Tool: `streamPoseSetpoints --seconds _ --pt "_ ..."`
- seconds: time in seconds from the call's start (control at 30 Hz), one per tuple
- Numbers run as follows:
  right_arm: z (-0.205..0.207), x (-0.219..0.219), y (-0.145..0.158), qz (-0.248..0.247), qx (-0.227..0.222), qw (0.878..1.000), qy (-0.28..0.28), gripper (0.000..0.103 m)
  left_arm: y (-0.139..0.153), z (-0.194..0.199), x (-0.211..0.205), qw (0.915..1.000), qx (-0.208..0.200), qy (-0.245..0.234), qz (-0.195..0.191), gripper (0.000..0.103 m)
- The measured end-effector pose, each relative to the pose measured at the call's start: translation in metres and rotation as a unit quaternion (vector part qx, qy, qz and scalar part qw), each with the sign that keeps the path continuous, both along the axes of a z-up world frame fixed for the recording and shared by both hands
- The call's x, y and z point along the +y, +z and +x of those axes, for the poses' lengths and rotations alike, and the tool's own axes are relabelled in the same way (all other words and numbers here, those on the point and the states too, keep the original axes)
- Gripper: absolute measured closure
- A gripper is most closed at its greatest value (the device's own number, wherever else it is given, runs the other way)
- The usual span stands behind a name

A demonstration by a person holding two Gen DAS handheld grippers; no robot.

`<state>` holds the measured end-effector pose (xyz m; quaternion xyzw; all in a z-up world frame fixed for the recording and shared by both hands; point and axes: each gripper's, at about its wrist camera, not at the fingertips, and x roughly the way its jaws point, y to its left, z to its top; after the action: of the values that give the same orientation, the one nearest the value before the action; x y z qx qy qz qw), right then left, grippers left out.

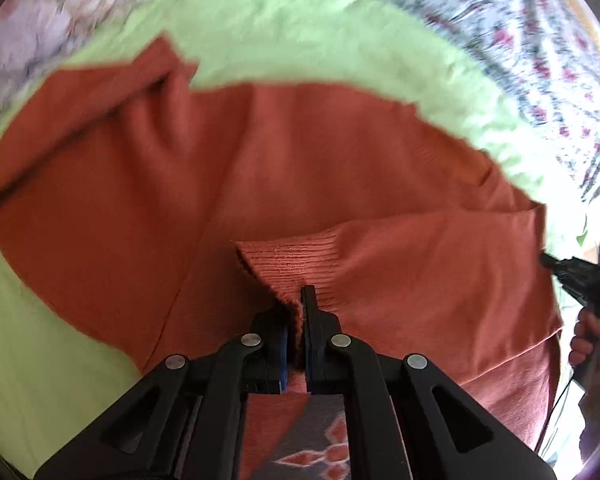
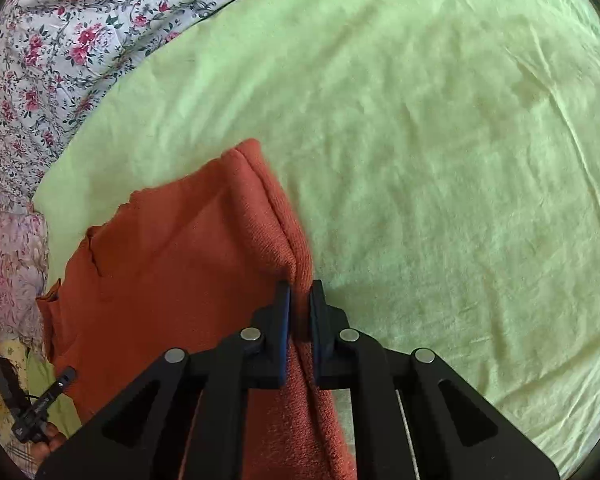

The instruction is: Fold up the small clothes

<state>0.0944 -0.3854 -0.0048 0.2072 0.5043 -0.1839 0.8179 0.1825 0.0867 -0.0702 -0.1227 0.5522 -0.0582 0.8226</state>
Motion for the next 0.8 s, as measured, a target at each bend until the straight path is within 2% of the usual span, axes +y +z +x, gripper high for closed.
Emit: streamPoseSetpoints --seconds 0.1,0.17,0.27,0.37,0.5,0.53,0.57,0.63,0.8 --pt "-0.005 0.007 0.017 -0.01 -0.008 1.0 -0.007 0.085 0.007 -0.009 0.009 0.9999 -0.007 -0.004 0.009 0.092" --pt "-0.006 0.017 0.025 -0.011 -0.019 1.0 -0.003 0.076 0.012 -0.016 0.015 0.9999 -0.01 -0.006 0.012 0.092" --pt "-0.018 0.037 0.036 0.01 -0.039 0.999 0.021 0.07 0.022 -0.025 0.026 0.9997 -0.019 -0.001 0.016 0.089" --pt "-0.029 0.064 0.037 0.025 -0.039 0.998 0.052 0.068 0.032 -0.03 0.038 0.9993 -0.031 0.01 0.018 0.085" --pt "-0.037 0.098 0.024 0.05 -0.02 0.995 0.085 0.067 0.047 -0.022 0.058 0.9973 -0.047 0.041 0.039 0.063" --pt "-0.038 0.107 0.019 0.057 -0.013 0.994 0.093 0.067 0.05 -0.017 0.065 0.9963 -0.05 0.05 0.048 0.052" --pt "-0.039 0.115 0.017 0.061 -0.007 0.993 0.1 0.067 0.053 -0.013 0.071 0.9952 -0.054 0.059 0.057 0.046" --pt "-0.04 0.128 0.011 0.068 0.004 0.991 0.113 0.067 0.06 -0.003 0.081 0.993 -0.065 0.071 0.069 0.043" --pt "-0.044 0.148 0.002 0.088 0.019 0.988 0.128 0.067 0.066 0.034 0.098 0.9847 -0.078 0.088 0.129 0.03"
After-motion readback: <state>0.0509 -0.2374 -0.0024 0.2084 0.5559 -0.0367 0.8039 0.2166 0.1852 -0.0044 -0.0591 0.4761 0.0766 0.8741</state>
